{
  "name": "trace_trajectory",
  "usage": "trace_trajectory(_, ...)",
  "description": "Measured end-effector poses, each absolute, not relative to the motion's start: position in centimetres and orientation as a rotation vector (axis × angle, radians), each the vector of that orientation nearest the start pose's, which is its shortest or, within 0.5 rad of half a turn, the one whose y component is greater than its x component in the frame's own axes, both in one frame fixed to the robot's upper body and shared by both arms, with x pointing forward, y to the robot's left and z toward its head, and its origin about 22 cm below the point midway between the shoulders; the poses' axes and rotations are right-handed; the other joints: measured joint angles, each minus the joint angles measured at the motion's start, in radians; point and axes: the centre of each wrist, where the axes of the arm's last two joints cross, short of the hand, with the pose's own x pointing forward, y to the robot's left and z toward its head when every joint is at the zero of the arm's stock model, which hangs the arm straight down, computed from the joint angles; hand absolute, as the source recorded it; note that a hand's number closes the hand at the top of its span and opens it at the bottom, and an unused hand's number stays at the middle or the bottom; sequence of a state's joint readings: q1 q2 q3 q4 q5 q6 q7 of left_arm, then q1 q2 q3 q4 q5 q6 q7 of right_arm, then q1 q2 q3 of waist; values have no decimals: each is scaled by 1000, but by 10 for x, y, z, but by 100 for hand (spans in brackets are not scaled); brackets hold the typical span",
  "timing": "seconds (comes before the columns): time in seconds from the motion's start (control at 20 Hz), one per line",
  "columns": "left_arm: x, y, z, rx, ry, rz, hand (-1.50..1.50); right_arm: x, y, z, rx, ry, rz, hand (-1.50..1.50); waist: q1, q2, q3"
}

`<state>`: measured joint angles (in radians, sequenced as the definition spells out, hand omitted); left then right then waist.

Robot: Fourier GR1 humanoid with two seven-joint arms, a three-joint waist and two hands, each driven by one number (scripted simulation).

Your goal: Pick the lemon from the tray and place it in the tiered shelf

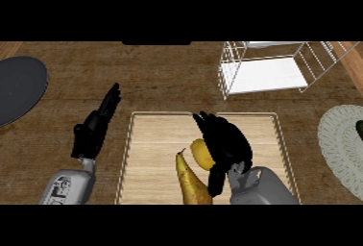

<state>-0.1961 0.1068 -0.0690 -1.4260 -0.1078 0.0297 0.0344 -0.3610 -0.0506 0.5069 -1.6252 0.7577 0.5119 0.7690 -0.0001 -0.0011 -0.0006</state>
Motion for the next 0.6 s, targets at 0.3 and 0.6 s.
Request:
trace_trajectory(0.3,284,222,14,104,-1572,-260,0,255,-88,84,-577,-1026,1400,150,0,-2,-1)
trace_trajectory(0.6,289,228,18,101,-1569,-257,0,263,-88,81,-613,-1078,1448,150,1,-2,-1)
